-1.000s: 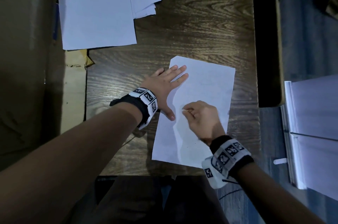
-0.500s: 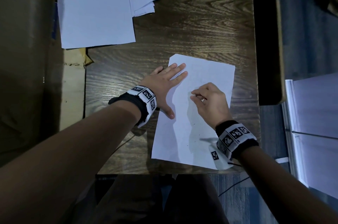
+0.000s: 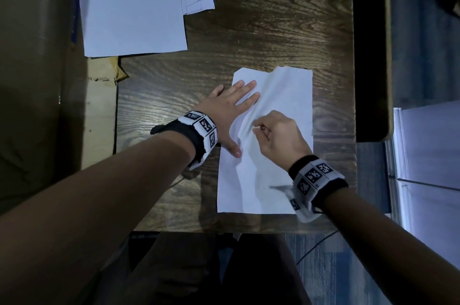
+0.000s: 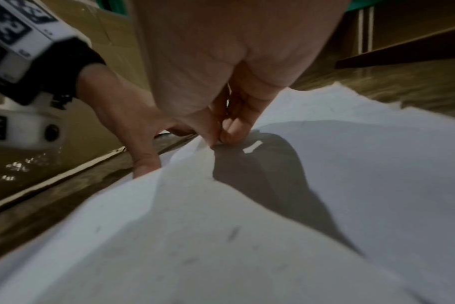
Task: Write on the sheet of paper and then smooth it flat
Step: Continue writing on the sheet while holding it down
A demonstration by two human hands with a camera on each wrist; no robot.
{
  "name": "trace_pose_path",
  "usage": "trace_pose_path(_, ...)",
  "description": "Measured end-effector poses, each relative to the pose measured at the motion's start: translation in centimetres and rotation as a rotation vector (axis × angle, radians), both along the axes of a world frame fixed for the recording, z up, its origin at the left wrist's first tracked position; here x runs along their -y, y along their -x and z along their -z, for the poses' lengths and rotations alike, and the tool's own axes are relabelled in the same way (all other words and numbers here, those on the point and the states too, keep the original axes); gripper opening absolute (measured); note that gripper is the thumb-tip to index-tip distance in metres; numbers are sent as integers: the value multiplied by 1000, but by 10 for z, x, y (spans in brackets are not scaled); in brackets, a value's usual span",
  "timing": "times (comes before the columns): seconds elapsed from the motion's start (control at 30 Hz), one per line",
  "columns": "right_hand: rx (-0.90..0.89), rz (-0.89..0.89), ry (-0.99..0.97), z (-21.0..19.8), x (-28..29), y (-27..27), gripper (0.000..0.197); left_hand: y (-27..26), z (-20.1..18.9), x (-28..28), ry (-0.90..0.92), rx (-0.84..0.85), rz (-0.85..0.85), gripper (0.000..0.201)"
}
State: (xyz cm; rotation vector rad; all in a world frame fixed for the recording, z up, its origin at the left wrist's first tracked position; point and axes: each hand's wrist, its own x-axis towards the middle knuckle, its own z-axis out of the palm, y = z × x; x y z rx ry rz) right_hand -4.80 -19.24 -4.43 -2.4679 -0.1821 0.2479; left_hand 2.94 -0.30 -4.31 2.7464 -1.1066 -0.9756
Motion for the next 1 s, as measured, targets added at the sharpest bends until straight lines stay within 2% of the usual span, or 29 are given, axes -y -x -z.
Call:
trace_pose_path(0.13,20,140,-48,2,1,29,7,2,-4,5,-32,-12,22,143)
trace_pose_path(0.23,-25,146,-65,0,10,37,7,2,-9,8,-31,-3,13,139)
trace_pose_path(0.33,-58,156,-61,-3,8,25,10,9,-6,15,59,14,-18,132)
trace_pose_path(0.53,-27,52,-23,-2,6,1,10,14,6,17,88,4,-42,145)
trace_pose_path(0.7,18,132,-49,0,2,11,8,15,6,19,46,15,-28,152)
trace_pose_path(0.9,36,100,-4,0,1,-10,12,15,5,18,35,19,-27,154)
trace_pose_path(1.0,33,87,-18,2,1,16,8,15,7,18,35,25,-20,155)
